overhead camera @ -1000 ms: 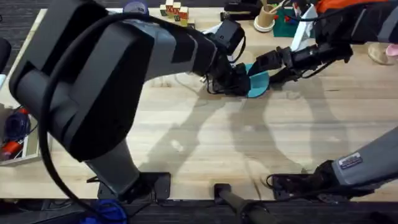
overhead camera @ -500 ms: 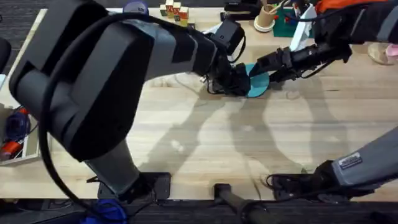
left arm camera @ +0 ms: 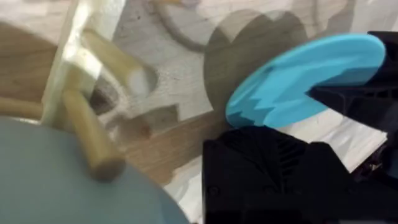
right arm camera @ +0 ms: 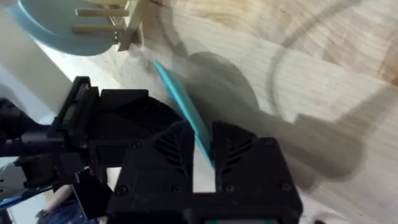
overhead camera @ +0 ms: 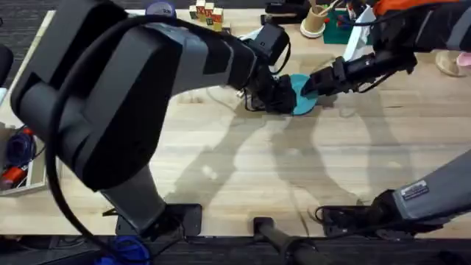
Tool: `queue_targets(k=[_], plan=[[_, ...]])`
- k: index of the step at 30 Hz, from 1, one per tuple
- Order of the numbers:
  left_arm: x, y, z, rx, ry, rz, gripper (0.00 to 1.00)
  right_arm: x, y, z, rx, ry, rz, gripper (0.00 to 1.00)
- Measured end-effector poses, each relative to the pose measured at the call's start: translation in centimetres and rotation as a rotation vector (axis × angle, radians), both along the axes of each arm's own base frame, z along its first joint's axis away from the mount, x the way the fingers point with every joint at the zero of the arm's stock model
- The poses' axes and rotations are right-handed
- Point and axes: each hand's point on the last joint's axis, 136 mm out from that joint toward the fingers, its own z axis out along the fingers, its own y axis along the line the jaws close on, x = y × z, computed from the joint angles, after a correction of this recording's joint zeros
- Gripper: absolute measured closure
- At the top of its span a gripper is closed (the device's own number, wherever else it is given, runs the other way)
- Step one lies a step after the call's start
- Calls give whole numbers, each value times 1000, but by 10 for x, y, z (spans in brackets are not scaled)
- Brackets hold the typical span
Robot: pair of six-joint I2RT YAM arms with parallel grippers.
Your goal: Pick up the plates from the table one by one and place each into a slot on the dish rack.
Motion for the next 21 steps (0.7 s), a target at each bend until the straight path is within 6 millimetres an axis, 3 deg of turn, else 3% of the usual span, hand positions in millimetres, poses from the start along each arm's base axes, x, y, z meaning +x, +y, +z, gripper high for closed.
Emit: queue_targets(k=[6, 21], plan=[[0, 0, 0, -2, 4, 0, 959, 0, 0, 0, 3, 1, -1, 925], [0, 0, 1, -5, 6, -1, 960, 0, 1, 2, 16, 0, -2, 947]])
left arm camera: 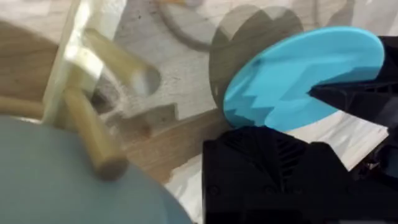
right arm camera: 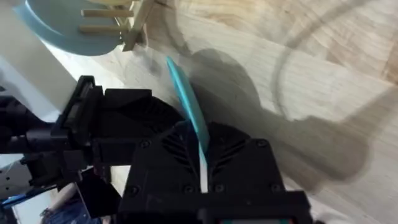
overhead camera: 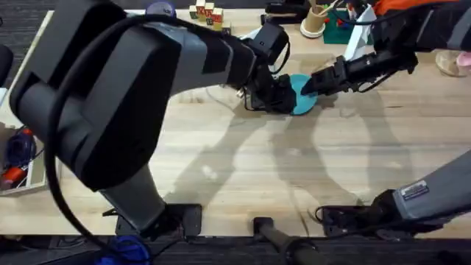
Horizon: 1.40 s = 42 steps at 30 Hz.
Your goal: Pick up the plates from the table one by one and place each into a slot on the dish rack.
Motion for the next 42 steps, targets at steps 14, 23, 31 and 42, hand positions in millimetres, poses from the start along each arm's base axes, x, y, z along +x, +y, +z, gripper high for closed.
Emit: queue_targets(k=[14, 23, 31, 42], plan=[[1, 1, 5, 7, -9, 4, 960, 0, 1, 1, 7, 0, 0, 968], [7, 6, 29, 22, -87, 28, 961, 0, 2, 2, 16, 1, -1, 969], [12, 8, 89, -48, -215, 45, 962, 0, 2, 2, 16, 1, -1, 969], [6, 35, 126, -10, -289, 87, 961, 0, 4, 3, 24, 3, -4, 969]])
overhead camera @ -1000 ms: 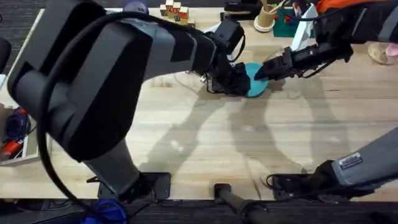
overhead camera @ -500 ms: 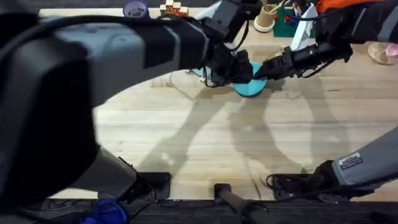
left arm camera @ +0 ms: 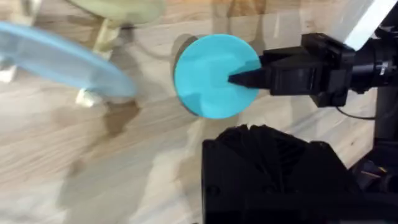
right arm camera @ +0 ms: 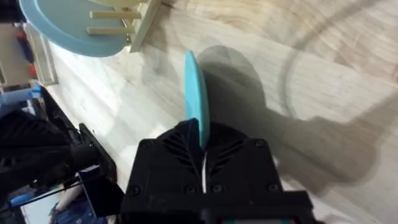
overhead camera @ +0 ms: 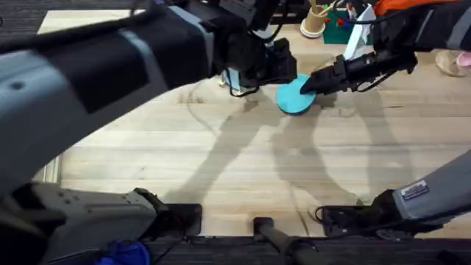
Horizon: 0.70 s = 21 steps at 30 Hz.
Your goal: Pick up the plates from the table one by one and place each into a slot on the dish rack.
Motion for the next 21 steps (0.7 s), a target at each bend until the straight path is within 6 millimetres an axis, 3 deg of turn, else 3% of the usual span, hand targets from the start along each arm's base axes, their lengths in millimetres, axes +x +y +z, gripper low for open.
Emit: queue_targets(k=[4, 8, 14, 21], plan=[[-7, 19, 13, 28, -13, 15, 962, 0, 1, 0, 3, 3, -1, 969], [-11, 52, 34, 56, -51, 56, 962, -2, 1, 0, 3, 12, -2, 969], [-16, 119, 70, 122, -151, 185, 962, -2, 1, 0, 4, 17, -4, 969], [-31, 202, 92, 297, -245, 385, 961, -5, 1, 7, 3, 46, -4, 969]])
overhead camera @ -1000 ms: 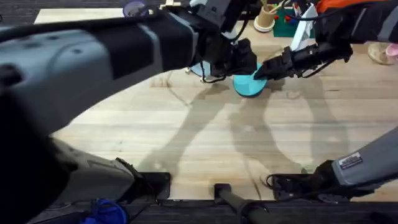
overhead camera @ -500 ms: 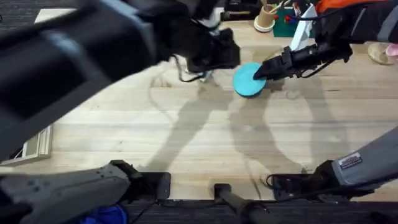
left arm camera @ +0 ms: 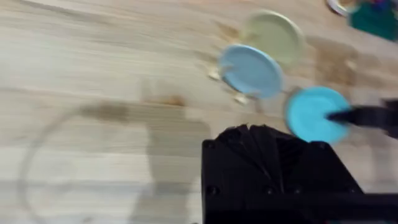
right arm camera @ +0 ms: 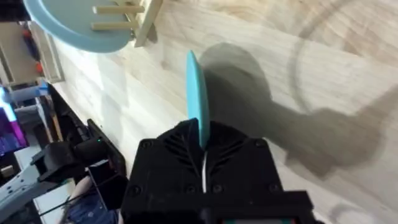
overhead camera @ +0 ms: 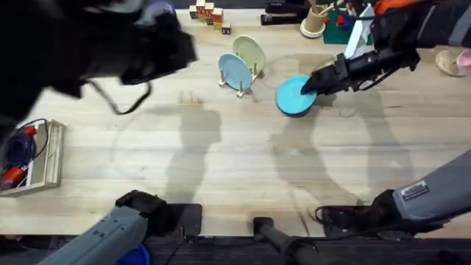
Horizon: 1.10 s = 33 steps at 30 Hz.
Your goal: Pick up the plates from the table one by one and place each into a slot on the dish rack.
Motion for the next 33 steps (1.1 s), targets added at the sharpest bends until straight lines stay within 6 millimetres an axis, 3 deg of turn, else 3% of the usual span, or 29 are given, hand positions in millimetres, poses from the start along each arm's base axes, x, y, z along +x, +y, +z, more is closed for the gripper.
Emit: queue_targets(k=[6, 10, 12, 13, 24, 33], plan=[[-14, 51, 11, 138, -46, 123, 961, 16, -1, 22, -3, -38, 0, 969], [-17, 69, 10, 190, -36, 175, 961, 25, -2, 35, -6, -69, 0, 969], [-19, 73, 9, 206, -29, 184, 876, 28, -3, 39, -7, -77, 0, 969], [-20, 76, 8, 224, -23, 185, 13, 32, -3, 49, -8, -87, 0, 970], [-20, 77, 8, 230, -24, 187, 7, 31, -10, 57, -81, -77, 4, 969], [-20, 77, 8, 231, -24, 188, 7, 44, -10, 127, -170, -295, 50, 969]])
